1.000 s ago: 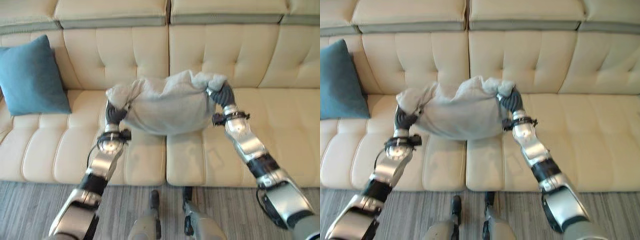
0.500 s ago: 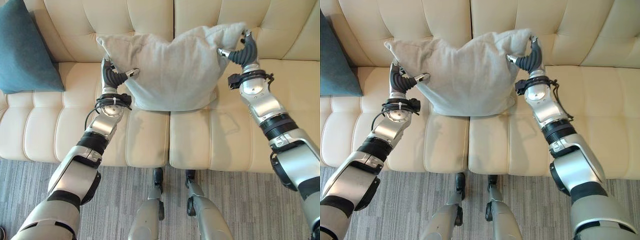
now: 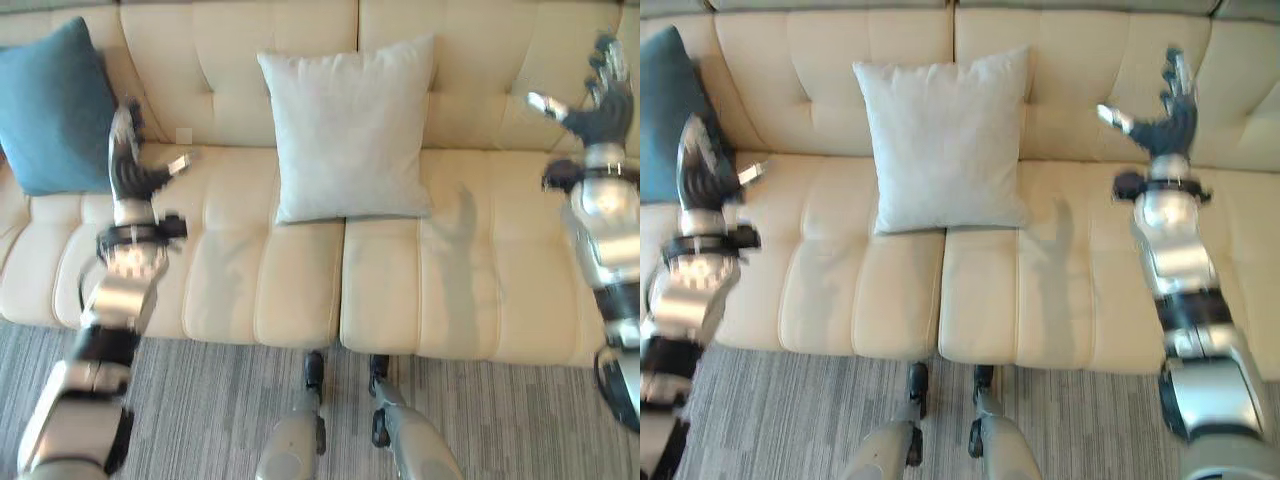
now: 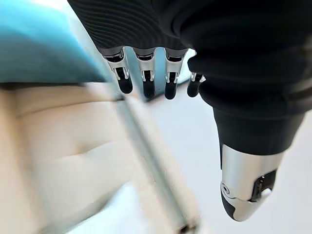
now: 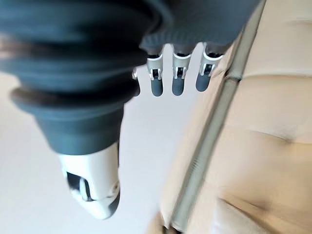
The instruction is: Pick up all the scattered cushions and arrange them neatly on the sofa.
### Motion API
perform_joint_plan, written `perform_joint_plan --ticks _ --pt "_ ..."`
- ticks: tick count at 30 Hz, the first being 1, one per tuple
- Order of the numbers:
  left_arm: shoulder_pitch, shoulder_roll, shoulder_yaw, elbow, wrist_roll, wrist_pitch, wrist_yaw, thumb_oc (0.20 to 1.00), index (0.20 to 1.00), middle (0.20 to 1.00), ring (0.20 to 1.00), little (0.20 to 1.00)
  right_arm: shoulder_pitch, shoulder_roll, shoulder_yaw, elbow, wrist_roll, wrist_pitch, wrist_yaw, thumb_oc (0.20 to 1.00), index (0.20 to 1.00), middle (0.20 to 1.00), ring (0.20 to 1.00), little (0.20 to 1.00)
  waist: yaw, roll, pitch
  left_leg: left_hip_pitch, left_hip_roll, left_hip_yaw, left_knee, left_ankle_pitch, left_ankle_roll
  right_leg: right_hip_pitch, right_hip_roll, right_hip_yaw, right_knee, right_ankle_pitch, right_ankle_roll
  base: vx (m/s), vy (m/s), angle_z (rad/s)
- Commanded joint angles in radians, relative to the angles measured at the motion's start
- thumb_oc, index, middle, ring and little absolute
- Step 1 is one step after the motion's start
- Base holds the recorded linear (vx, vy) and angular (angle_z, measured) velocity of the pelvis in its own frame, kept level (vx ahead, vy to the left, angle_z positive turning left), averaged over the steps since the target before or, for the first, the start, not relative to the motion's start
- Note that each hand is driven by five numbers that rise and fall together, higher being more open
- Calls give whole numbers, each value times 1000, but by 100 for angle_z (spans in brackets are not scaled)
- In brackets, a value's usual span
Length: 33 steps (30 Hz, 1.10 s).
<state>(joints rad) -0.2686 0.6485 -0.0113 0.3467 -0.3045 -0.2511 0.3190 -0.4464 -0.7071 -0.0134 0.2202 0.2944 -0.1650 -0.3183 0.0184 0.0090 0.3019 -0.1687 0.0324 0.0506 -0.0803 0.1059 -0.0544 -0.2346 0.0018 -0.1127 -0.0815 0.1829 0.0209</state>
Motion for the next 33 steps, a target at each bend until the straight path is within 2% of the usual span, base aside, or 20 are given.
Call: perform_joint_plan --ticks 1,2,3,5,7,11,13,16,19,20,21,22,23,24,25,27,29,30,31,33 --pt "177 -84 51 -4 7 7 -102 1000 1000 1000 1000 1000 237 67 -66 -80 -63 -39 124 1000 1000 1000 1000 1000 -25 -31 -125 41 -39 2 -7 -87 -6 79 -40 13 71 -196 96 91 68 -6" --pt "181 -84 52 -7 8 8 -102 1000 1000 1000 1000 1000 242 68 -68 -84 -64 -37 124 1000 1000 1000 1000 1000 -25 -32 -128 39 -39 2 -7 -84 -6 78 -40 13 69 -192 96 60 90 -14" --pt "300 -127 85 -8 48 38 -145 1000 1000 1000 1000 1000 390 121 -90 -112 -86 -30 195 1000 1000 1000 1000 1000 -36 -40 -141 68 -41 11 -5 -96 3 99 -46 19 74 -194 100 5 98 -18" --pt "400 -169 110 -10 66 62 -180 1000 1000 1000 1000 1000 508 156 -87 -127 -123 -5 257 1000 1000 1000 1000 1000 -44 -47 -152 100 -43 22 -1 -110 11 123 -49 31 78 -195 102 -8 108 -14" --pt "442 -192 122 -5 65 71 -191 1000 1000 1000 1000 1000 557 164 -85 -122 -145 0 276 1000 1000 1000 1000 1000 -46 -51 -153 111 -44 26 2 -115 14 131 -50 38 79 -194 104 -62 74 -28" --pt "570 -265 137 56 87 101 -255 1000 1000 1000 1000 1000 721 271 -80 24 -201 44 327 1000 1000 1000 1000 1000 -75 -62 -155 127 -47 56 2 -117 32 112 -55 84 96 -159 127 -217 100 -28" --pt "561 -247 120 79 100 107 -255 1000 1000 1000 1000 1000 708 320 -43 126 -201 51 315 1000 1000 1000 1000 1000 -79 -59 -128 113 -32 73 10 -102 41 68 -47 109 195 -175 141 -451 59 -50" --pt "525 -233 109 100 99 106 -233 1000 1000 1000 1000 1000 681 364 -16 204 -168 57 297 1000 1000 1000 1000 1000 -65 -45 -101 77 0 85 41 -79 48 58 -62 90 423 -253 124 -426 -3 -47" --pt "525 -236 105 110 87 105 -220 1000 1000 1000 1000 1000 666 386 -10 224 -151 63 287 1000 1000 1000 1000 1000 -42 -38 -126 49 8 86 30 -47 46 116 -95 78 538 -246 116 -304 -78 -17" --pt "533 -240 106 115 85 105 -204 1000 1000 1000 1000 1000 661 381 -9 230 -158 62 274 1000 1000 1000 1000 1000 -28 -38 -139 29 16 91 28 -32 37 137 -99 78 521 -226 122 -238 -145 -9" --pt "519 -238 89 114 80 102 -204 1000 1000 1000 1000 1000 652 377 -1 218 -155 54 270 1000 1000 1000 1000 1000 -12 -51 -145 15 8 88 23 -17 28 210 -101 58 433 -293 114 -344 -256 -6" --pt "488 -236 69 124 86 101 -194 1000 1000 1000 1000 1000 623 371 16 219 -139 58 257 1000 1000 1000 1000 1000 6 -56 -153 -45 20 86 24 27 3 240 -68 61 299 -352 92 -233 -195 -11" --pt "487 -236 69 125 86 100 -194 1000 1000 1000 1000 1000 623 371 16 219 -139 58 257 1000 1000 1000 1000 1000 5 -56 -154 -46 20 86 24 27 3 240 -68 61 297 -351 92 -282 -215 -24" --pt "476 -240 53 133 95 93 -191 1000 1000 1000 1000 1000 618 363 17 215 -131 52 248 1000 1000 1000 1000 1000 3 -57 -152 -71 24 87 28 42 -6 267 -41 81 201 -364 74 -516 -206 -16" --pt "428 -250 15 133 107 95 -178 1000 1000 1000 1000 1000 584 327 25 236 -141 57 221 1000 1000 1000 1000 1000 -5 -43 -117 -142 25 68 70 79 -55 245 -8 86 132 -330 52 -640 -219 12" --pt "425 -256 -2 125 110 91 -198 1000 1000 1000 1000 1000 583 322 21 230 -131 60 220 1000 1000 1000 1000 1000 -22 -54 -102 -127 -8 37 129 7 -34 224 -23 72 117 -294 57 -479 -113 56" --pt "429 -256 -5 124 109 93 -204 1000 1000 1000 1000 1000 591 322 20 229 -135 64 224 1000 1000 1000 1000 1000 -30 -55 -110 -121 -14 30 148 -9 -27 216 -29 63 114 -284 59 -195 -22 21" --pt "443 -261 -6 120 110 97 -215 1000 1000 1000 1000 1000 599 320 26 232 -143 65 233 1000 1000 1000 1000 1000 -38 -74 -112 -78 -37 -1 210 -98 -9 195 -49 73 121 -257 61 -239 2 -5" --pt "448 -268 -5 123 108 98 -216 1000 1000 1000 1000 1000 601 318 30 227 -146 64 237 1000 1000 1000 1000 1000 -40 -80 -112 -56 -55 -33 236 -133 -10 183 -51 82 120 -249 61 -227 19 -7" --pt "454 -280 -12 128 113 104 -216 1000 1000 1000 1000 1000 606 326 29 237 -154 67 237 1000 1000 1000 1000 1000 -51 -72 -122 -12 -68 -77 212 -151 0 169 -35 101 111 -240 64 -72 39 -34"
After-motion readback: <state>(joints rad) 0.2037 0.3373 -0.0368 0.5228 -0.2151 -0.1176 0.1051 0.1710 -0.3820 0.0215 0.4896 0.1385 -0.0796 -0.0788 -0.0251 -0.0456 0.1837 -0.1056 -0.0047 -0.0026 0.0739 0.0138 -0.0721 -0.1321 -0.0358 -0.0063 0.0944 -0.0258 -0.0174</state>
